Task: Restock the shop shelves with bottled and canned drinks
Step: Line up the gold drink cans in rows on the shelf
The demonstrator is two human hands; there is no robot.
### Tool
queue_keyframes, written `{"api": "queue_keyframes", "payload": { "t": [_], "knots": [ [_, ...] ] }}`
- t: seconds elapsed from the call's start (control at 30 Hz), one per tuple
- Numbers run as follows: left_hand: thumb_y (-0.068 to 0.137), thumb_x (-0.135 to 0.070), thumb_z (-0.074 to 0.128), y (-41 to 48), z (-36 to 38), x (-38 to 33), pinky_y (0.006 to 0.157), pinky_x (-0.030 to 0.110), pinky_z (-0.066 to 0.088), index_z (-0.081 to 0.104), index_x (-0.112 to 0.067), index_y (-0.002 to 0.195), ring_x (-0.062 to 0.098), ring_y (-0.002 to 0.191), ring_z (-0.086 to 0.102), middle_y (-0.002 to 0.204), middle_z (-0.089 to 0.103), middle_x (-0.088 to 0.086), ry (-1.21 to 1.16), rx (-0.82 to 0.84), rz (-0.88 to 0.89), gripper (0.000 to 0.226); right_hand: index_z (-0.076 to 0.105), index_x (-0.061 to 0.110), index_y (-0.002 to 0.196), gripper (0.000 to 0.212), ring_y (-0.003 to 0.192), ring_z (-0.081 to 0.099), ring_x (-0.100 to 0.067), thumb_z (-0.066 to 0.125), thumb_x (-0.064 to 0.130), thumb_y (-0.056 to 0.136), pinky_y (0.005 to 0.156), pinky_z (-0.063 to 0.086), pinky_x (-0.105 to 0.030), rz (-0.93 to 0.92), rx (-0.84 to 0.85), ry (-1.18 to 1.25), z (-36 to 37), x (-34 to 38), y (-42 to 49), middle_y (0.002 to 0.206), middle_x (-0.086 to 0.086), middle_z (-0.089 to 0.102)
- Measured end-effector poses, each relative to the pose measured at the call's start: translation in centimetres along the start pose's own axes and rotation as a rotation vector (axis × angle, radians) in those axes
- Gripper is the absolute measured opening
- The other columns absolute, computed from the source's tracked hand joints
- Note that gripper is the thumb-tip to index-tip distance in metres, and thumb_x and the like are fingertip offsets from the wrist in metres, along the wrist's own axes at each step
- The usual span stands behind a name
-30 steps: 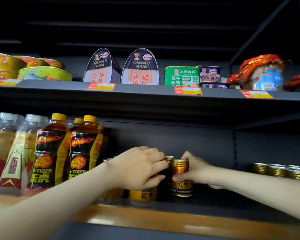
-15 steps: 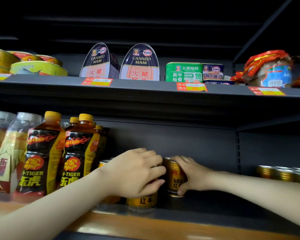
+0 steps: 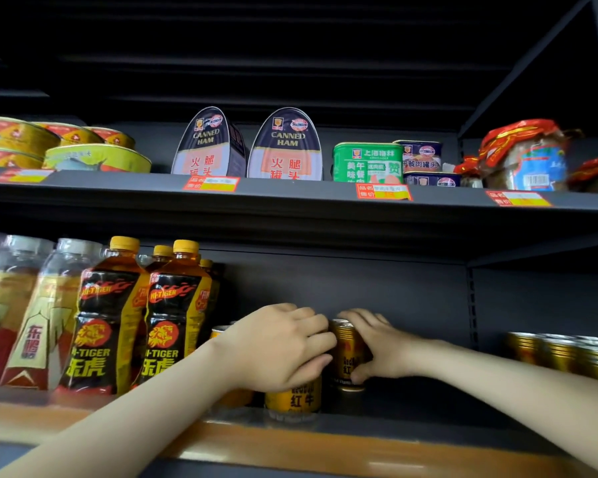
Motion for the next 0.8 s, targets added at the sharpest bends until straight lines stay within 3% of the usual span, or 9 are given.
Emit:
{"api": "queue_keyframes", "payload": {
  "t": [0.07,0.17,0.3,0.4,0.53,0.63,0.73,0.8],
  "knots": [
    [0.098,-0.036,0.033,-0.1,-0.4,0.5,0.065,0.029,0.051,0.065,-0.018,0.1,0.018,0.074,0.06,0.086,0.063,-0.002,0.026,-0.003,-0.027,0.037,0.011,0.03,0.152,0.091,0.143,0.016,-0.017,0.072,0.037,0.084,0.114,0.029,-0.038,0.024,-0.046,0.01,-1.2,0.6,-1.2,0.156,0.01,0.013],
    [0.095,-0.036,0.034,-0.2,-1.2,0.2,0.061,0.029,0.05,0.066,-0.02,0.093,0.018,0.069,0.061,0.079,0.063,-0.003,0.059,-0.035,-0.082,0.036,0.025,0.03,0.146,0.067,0.136,0.027,-0.013,0.062,0.036,0.091,0.103,0.042,-0.037,0.053,-0.13,-0.032,-3.0,1.5,-3.7,0.15,0.011,0.023],
    [0.09,-0.039,0.038,0.4,-1.6,-1.7,0.057,0.029,0.048,0.066,-0.021,0.086,0.018,0.066,0.061,0.074,0.062,-0.002,0.056,-0.071,-0.236,0.034,0.038,0.027,0.137,0.043,0.123,0.043,-0.014,0.053,0.036,0.097,0.091,0.048,-0.033,0.097,-0.224,-0.101,-4.9,3.2,-8.1,0.141,0.01,0.034],
    [0.088,-0.036,0.045,1.2,-2.3,-4.0,0.057,0.03,0.047,0.064,-0.018,0.088,0.021,0.066,0.06,0.075,0.061,0.0,0.025,-0.146,-0.375,0.026,0.042,0.025,0.137,0.04,0.121,0.047,-0.012,0.05,0.036,0.098,0.093,0.047,-0.03,0.106,-0.341,-0.107,-5.9,4.5,-12.0,0.138,0.011,0.039],
    [0.089,-0.032,0.039,3.7,-4.1,-9.0,0.062,0.033,0.049,0.066,-0.015,0.095,0.021,0.072,0.06,0.082,0.062,0.001,-0.151,-0.277,-0.465,0.032,0.046,0.024,0.131,0.033,0.117,0.048,-0.008,0.047,0.032,0.099,0.093,0.047,-0.028,0.086,-0.466,-0.094,-6.7,5.5,-17.3,0.128,0.01,0.046],
    [0.09,-0.028,0.039,6.7,-4.8,-12.7,0.065,0.03,0.053,0.064,-0.014,0.105,0.018,0.077,0.061,0.09,0.064,0.0,-0.271,-0.32,-0.47,0.032,0.05,0.018,0.128,0.031,0.112,0.048,-0.006,0.049,0.022,0.097,0.092,0.044,-0.018,0.072,-0.519,-0.098,-7.2,5.1,-21.0,0.122,0.008,0.049],
    [0.089,-0.026,0.04,10.0,-5.0,-15.5,0.065,0.03,0.052,0.062,-0.013,0.108,0.019,0.077,0.061,0.092,0.063,0.0,-0.321,-0.347,-0.467,0.032,0.055,0.017,0.121,0.025,0.106,0.048,-0.003,0.052,0.016,0.096,0.088,0.032,0.0,0.138,-0.588,-0.114,-7.9,2.8,-24.7,0.117,0.008,0.052],
    [0.086,-0.026,0.041,12.2,-5.0,-17.2,0.066,0.031,0.052,0.059,-0.013,0.108,0.02,0.078,0.061,0.093,0.062,0.0,-0.337,-0.362,-0.46,0.032,0.058,0.016,0.118,0.025,0.106,0.047,-0.004,0.056,0.012,0.094,0.09,0.025,0.004,0.176,-0.667,-0.128,-8.5,0.4,-27.1,0.115,0.007,0.055]
  ]
}}
Point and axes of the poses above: each hand's wrist, its own y-axis towards the middle knuckle, its own z-axis out of the palm, x = y × z, the point moved 4 cm from there along y, towards the middle knuckle
